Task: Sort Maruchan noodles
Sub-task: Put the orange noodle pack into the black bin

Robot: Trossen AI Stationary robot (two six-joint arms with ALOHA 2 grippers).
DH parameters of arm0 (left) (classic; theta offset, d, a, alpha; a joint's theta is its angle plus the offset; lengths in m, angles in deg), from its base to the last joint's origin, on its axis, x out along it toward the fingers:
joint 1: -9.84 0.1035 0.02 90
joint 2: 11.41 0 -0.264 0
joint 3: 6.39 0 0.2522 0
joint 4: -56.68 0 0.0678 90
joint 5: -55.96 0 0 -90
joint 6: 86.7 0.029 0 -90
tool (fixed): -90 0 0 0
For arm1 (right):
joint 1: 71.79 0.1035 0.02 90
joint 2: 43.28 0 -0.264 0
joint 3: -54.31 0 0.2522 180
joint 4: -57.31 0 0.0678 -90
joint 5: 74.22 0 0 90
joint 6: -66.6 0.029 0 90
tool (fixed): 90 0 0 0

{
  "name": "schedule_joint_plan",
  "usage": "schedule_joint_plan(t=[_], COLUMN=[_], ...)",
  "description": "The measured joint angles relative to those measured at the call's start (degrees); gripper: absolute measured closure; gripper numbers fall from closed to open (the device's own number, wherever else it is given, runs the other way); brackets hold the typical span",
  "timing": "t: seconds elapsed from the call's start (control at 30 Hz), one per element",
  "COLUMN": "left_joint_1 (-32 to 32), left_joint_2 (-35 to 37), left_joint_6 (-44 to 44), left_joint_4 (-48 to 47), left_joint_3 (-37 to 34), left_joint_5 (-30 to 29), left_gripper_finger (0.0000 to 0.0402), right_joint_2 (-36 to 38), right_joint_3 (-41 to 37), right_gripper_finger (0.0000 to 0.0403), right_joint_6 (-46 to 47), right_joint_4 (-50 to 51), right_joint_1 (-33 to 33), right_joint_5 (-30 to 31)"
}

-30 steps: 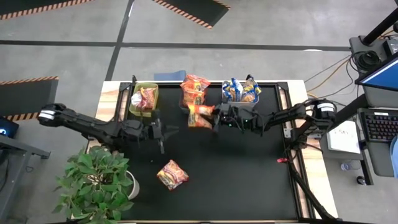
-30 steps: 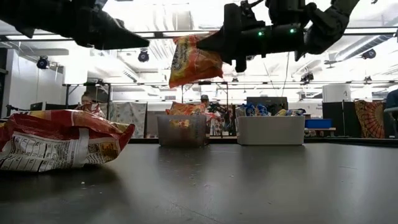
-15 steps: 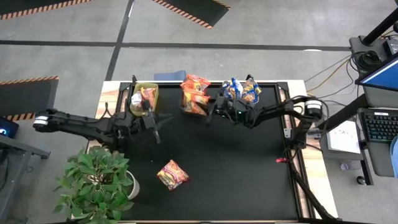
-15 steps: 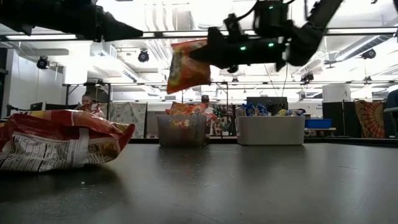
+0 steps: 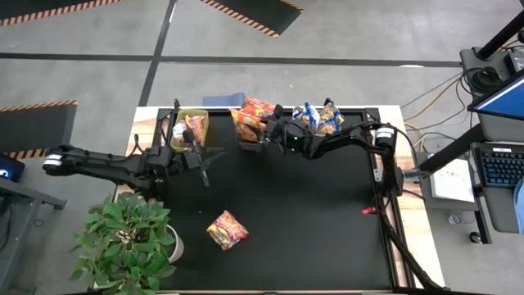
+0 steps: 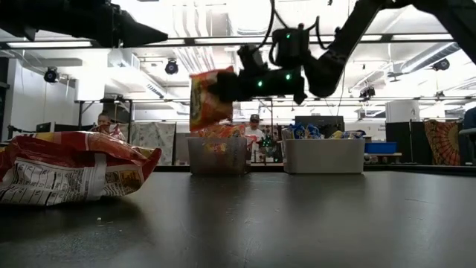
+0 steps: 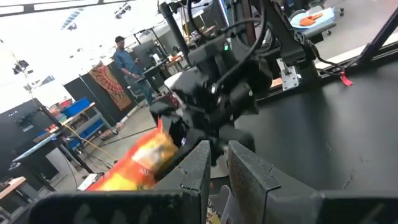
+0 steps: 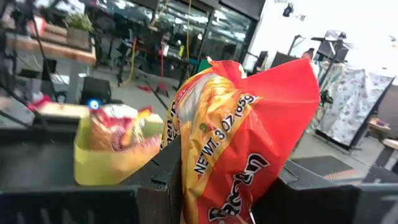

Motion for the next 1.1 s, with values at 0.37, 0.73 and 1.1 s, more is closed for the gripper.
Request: schedule_joint_plan(t=[0.37,0.73,1.1], left_joint_1=[0.27,0.44,0.44], left_joint_2=[2.84,3.12,3.04], left_joint_6=[2.15,2.49,2.47], left_joint_4=[-0.38,-0.4,-0.42], left_joint_3=[0.0,0.0,0.0], left_joint_5=[-0.02,-0.02,-0.02], left_gripper_finger=[0.0362,0.0362,0.0362], right_joint_2=[-3.1,-3.16,-2.44], right_joint_3=[0.24,0.2,0.2], right_gripper_finger=[0.0282,0.0264,0.0207], right_joint_6=[-0.14,-0.62,2.22], right_joint_4=[1.1,5.77,7.82], right_joint_1=[-0.56,-0.8,-0.91], right_joint_5=[1.21,1.54,3.68])
